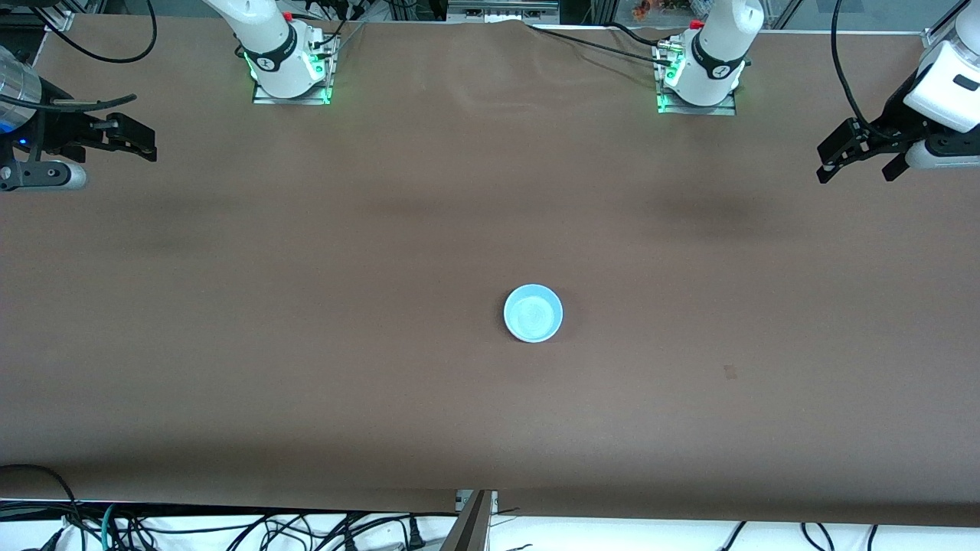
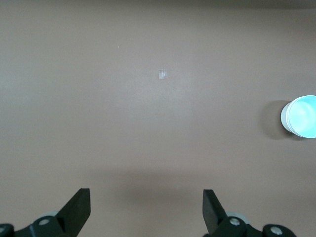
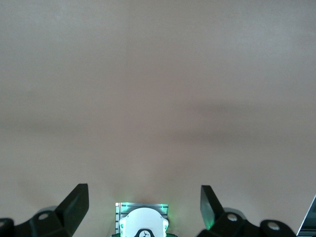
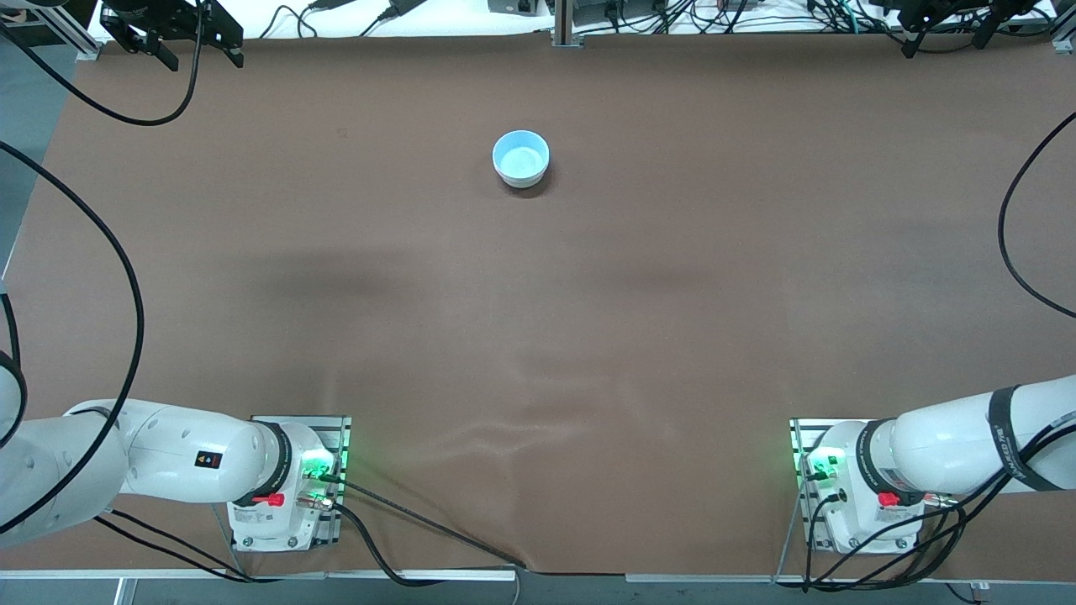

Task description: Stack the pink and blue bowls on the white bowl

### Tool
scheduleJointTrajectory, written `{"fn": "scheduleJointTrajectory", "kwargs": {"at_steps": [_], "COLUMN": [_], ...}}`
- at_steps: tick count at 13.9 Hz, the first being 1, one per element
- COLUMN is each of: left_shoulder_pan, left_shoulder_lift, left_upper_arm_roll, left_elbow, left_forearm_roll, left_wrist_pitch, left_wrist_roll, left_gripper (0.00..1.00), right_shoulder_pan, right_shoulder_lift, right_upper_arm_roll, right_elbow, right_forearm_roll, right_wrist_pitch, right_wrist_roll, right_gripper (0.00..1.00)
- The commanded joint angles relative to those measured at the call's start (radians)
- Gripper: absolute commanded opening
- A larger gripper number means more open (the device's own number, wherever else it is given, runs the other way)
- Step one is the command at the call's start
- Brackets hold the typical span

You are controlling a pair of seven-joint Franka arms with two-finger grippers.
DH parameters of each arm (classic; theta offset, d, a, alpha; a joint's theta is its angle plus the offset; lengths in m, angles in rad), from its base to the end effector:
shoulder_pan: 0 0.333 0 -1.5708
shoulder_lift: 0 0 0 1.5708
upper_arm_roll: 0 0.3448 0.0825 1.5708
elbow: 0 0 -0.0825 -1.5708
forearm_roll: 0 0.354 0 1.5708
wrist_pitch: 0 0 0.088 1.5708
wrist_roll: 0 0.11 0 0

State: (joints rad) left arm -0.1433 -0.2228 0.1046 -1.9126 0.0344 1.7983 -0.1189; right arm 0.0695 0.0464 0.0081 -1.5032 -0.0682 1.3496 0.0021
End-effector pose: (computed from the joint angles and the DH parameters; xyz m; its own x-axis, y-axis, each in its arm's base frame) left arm 0.4653 -0.0094 0.6269 0.9915 0.0725 0.1077 0.0728 -0.9973 0.0017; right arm 0.5141 0.0312 0.6386 0.9784 0.0590 -0.1980 0.0738 -0.9949 0.0682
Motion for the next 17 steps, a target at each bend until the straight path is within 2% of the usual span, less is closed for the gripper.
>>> {"fn": "scheduleJointTrajectory", "kwargs": {"at_steps": [1, 9, 17], "left_shoulder_pan": [-0.007, -0.013, -0.015], "left_shoulder_lift": [0.019, 0.074, 0.080], "left_upper_arm_roll": [0.001, -0.002, -0.002], "left_elbow": [0.020, 0.110, 0.118], "left_forearm_roll": [0.021, 0.021, 0.021], "left_wrist_pitch": [-0.003, -0.014, -0.014], "left_wrist_roll": [0.015, 0.012, 0.016], "left_gripper": [1.00, 1.00, 1.00], "right_shoulder_pan": [-0.013, -0.013, -0.013], "right_shoulder_lift": [0.010, 0.010, 0.010], "right_upper_arm_roll": [0.004, 0.001, 0.001], "right_elbow": [0.024, 0.024, 0.024], "right_forearm_roll": [0.019, 0.022, 0.022], "right_wrist_pitch": [-0.006, -0.006, -0.004], "right_wrist_roll": [0.001, 0.006, 0.004], "right_gripper": [1.00, 1.00, 1.00]}}
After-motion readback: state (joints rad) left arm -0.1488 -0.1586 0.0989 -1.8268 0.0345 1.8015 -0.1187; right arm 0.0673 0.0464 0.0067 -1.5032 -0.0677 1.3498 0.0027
